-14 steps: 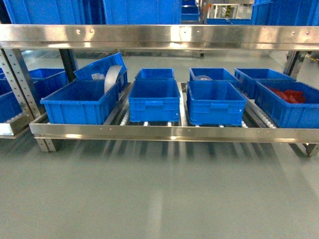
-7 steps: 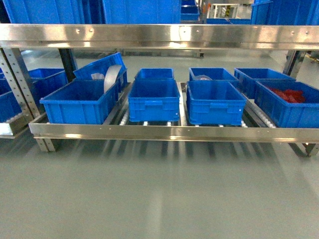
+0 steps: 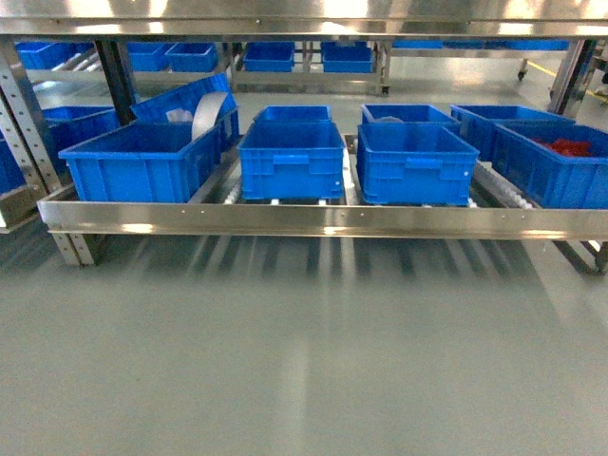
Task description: Sort blue parts and orange caps into right shelf containers
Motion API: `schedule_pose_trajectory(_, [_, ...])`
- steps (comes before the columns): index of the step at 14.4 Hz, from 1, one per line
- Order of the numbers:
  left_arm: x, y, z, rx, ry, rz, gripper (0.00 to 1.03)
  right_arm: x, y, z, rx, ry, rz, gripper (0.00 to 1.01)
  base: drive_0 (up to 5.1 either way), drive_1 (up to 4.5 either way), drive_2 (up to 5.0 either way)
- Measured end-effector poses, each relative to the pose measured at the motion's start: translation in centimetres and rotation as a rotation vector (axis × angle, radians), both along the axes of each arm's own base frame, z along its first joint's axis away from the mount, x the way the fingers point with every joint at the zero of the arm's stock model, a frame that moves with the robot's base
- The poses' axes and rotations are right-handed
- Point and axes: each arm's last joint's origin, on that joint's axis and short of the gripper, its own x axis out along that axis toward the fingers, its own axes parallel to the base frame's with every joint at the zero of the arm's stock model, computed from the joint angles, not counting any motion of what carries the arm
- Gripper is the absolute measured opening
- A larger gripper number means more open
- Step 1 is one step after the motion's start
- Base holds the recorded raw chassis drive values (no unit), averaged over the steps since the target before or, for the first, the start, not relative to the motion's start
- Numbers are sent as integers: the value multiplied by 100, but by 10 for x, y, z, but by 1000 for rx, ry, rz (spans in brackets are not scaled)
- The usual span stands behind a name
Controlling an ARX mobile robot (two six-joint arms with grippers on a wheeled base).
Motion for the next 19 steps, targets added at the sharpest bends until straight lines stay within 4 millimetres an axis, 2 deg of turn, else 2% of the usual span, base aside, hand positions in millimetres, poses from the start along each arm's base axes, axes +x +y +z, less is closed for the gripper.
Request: schedule_pose_trajectory(19, [0,0,0,0,1,0,44,0,0,0,0,1,0,42,0,0,0])
